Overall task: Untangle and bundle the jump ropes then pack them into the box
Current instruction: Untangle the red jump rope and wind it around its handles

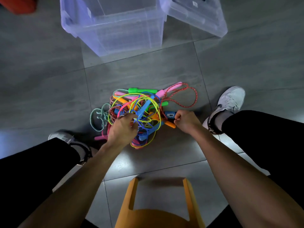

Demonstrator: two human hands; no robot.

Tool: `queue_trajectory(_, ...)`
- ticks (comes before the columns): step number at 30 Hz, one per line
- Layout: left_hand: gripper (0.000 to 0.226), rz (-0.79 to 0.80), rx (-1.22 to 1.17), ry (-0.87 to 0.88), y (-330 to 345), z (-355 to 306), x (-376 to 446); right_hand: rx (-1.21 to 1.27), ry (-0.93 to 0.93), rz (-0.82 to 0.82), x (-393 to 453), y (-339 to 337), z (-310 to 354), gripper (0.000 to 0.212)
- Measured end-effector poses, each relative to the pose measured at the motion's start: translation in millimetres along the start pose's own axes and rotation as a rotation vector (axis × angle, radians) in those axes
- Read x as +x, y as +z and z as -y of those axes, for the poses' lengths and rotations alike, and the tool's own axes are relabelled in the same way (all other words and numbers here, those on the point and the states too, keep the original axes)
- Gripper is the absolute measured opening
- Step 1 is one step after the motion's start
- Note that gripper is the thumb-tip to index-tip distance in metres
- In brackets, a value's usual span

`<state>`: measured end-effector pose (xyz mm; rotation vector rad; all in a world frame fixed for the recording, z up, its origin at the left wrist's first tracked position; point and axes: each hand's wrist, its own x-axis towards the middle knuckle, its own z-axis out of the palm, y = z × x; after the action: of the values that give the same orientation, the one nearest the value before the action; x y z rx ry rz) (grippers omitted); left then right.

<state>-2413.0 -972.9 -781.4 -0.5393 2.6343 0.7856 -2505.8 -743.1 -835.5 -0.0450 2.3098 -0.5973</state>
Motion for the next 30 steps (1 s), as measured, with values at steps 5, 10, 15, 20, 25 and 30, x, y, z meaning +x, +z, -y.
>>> queue_trajectory(5,0.026,0.052,-0.119,-0.007,23,-1,11,-0.187,-0.013,0.042,31,20,-17,0.037)
queue_trajectory(10,0.017,-0.003,-0.194,0.046,27,-19,11,-0.463,-0.141,-0.108,54,32,-24,0.027)
queue_trajectory(15,0.014,0.022,-0.324,0.029,26,-28,11,-0.479,-0.173,-0.133,51,21,-36,0.028)
queue_trajectory(20,0.018,0.033,-0.445,-0.129,12,-37,-2,-0.173,-0.042,-0.05,12,-18,-18,0.034)
queue_trajectory(25,0.017,0.176,-0.73,-0.353,-8,-61,-16,-0.004,-0.125,-0.033,-52,-50,13,0.031)
queue_trajectory(30,0.02,0.35,-0.752,-0.325,-27,-83,-43,0.1,-0.229,-0.036,-120,-57,36,0.028)
